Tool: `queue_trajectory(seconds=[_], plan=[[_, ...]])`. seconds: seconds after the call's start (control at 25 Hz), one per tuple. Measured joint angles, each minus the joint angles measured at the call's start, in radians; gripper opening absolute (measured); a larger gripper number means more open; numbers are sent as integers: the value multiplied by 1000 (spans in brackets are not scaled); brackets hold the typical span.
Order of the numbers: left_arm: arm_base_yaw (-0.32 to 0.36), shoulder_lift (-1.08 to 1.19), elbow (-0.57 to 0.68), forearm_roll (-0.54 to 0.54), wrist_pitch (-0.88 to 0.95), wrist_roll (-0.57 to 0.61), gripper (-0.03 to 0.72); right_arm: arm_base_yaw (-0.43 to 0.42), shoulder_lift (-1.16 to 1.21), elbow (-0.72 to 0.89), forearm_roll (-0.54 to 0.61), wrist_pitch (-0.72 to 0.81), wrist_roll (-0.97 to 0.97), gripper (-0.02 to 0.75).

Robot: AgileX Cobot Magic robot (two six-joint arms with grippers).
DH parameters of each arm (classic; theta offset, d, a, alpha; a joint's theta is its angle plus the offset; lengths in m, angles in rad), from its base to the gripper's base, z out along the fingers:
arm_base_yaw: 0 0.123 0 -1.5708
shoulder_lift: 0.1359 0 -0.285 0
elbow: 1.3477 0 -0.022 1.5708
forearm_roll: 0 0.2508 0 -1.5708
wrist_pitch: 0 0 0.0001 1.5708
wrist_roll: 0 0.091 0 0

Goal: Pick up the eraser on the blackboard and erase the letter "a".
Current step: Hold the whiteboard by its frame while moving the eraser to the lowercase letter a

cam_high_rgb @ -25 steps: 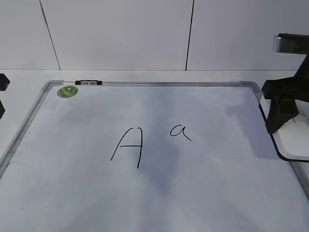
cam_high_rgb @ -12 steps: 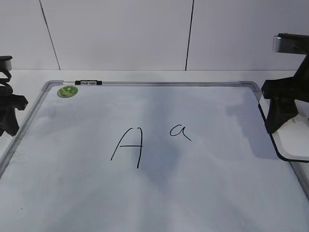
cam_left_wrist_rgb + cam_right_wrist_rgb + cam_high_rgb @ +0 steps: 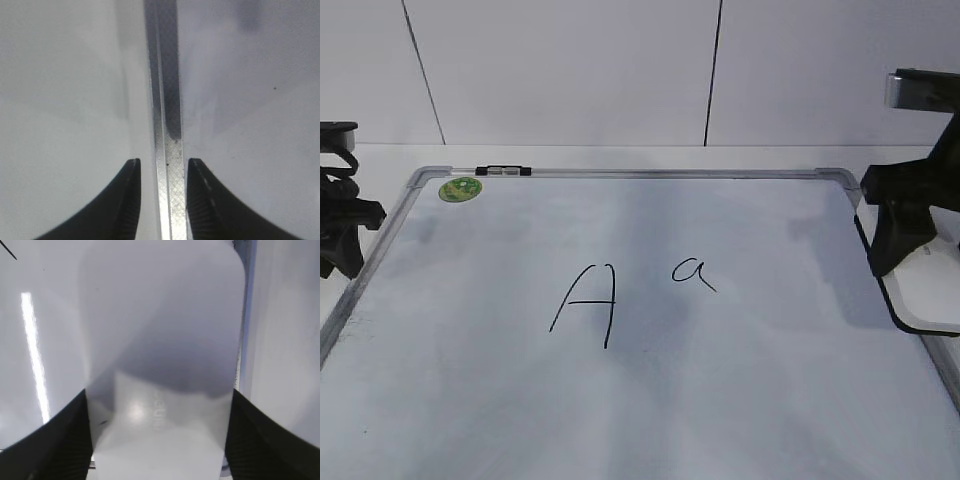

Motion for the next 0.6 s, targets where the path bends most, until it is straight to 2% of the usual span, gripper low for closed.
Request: queue_trajectory(seconds=[0.6], plan=[[0,50,-1,18,-7,-20,239,0,0,0,2,0,-1,544]])
